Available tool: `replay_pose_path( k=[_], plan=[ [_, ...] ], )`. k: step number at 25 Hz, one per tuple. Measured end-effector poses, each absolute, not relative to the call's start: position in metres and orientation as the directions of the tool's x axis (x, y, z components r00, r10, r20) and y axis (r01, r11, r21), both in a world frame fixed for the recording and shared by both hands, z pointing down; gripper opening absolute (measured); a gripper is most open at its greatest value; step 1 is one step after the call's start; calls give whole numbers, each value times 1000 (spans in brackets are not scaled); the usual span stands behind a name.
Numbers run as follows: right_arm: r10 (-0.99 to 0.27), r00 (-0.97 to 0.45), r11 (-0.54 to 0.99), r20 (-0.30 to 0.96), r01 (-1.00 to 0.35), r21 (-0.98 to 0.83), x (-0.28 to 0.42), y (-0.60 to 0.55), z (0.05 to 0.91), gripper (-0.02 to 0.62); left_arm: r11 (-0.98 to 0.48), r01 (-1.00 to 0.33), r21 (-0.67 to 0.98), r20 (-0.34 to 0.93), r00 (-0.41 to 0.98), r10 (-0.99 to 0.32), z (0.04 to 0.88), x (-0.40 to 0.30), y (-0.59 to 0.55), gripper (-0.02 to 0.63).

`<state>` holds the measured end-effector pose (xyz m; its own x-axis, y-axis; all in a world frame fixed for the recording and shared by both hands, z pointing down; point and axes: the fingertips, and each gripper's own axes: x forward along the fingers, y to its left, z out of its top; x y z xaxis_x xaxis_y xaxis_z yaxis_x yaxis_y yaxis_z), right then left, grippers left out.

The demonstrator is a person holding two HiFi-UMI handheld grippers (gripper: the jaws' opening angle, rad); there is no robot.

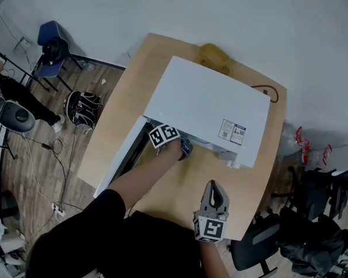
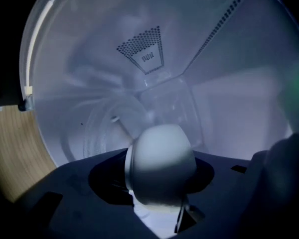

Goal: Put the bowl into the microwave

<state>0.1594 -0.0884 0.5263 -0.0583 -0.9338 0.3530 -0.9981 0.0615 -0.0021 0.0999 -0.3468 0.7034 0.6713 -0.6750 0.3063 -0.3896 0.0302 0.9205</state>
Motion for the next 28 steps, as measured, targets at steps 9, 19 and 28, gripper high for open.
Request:
replay_pose_path(
  k=[9,19,28],
  plan=[
    [-931,-61,67,361,-998,3,161,-81,529,60,45,-398,916,314,645,-697,704,101,-352,219],
    [-932,-59,60,358,-998,-7,163,-77,526,60,217,-311,925,364,570,-737,710,92,-350,264],
    [-936,-62,59,347,-998,-19,163,-73,524,60,299,-203,932,360,598,-716,715,97,-340,276]
  ],
)
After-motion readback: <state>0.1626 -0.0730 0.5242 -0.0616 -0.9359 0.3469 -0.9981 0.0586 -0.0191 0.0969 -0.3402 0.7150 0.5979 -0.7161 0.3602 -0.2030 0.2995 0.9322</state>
